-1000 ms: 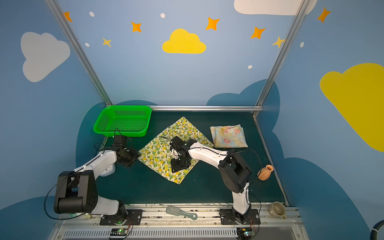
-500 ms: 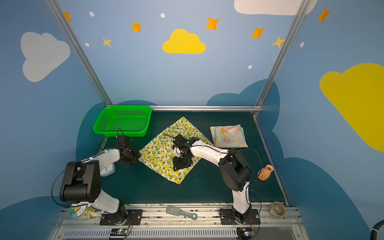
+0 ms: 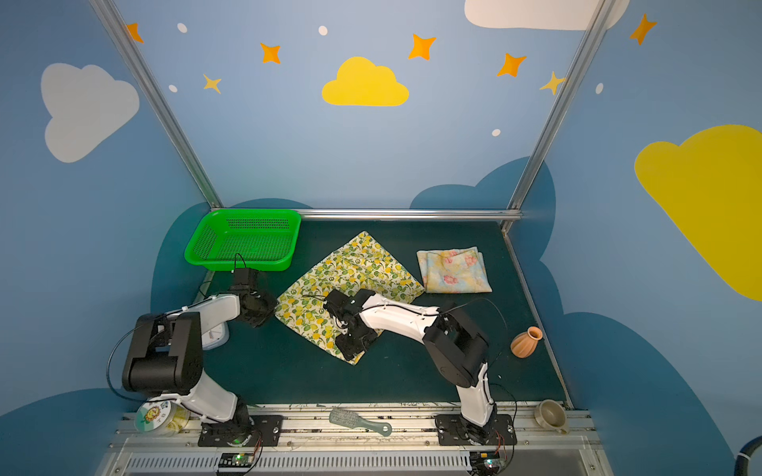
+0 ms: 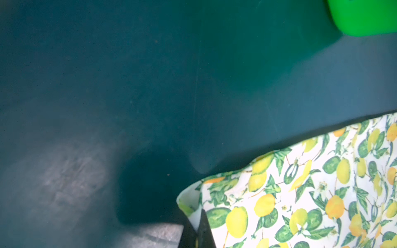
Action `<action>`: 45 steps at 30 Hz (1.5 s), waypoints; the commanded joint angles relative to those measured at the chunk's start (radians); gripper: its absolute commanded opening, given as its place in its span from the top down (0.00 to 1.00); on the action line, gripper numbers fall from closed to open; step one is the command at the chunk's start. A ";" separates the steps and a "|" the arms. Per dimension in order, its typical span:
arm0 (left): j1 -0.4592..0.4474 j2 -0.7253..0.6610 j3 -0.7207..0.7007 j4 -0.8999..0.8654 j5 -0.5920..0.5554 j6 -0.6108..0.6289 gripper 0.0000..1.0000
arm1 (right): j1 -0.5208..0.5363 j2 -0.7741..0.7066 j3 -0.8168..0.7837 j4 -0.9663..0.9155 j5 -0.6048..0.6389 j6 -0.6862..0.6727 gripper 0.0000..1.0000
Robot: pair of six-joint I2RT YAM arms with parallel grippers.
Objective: Fold and stack skirts
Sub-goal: Fold the skirt at the center of the table.
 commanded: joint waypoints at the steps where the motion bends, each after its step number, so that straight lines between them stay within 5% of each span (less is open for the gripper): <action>1: 0.003 0.006 0.003 0.011 -0.007 0.018 0.96 | 0.037 0.028 0.044 -0.043 0.124 -0.041 0.40; 17: 0.002 -0.034 0.000 -0.010 0.001 0.034 0.96 | 0.158 0.127 0.094 -0.025 0.310 -0.093 0.46; 23: 0.004 -0.047 0.001 -0.015 0.007 0.030 0.96 | 0.168 0.151 0.087 -0.011 0.317 -0.092 0.63; 29: 0.006 -0.081 0.018 -0.047 0.014 0.016 0.96 | 0.189 0.148 0.081 -0.017 0.313 -0.112 1.00; 45: 0.038 -0.560 0.223 -0.506 -0.128 -0.048 0.96 | 0.342 -0.132 0.166 -0.148 0.179 -0.090 1.00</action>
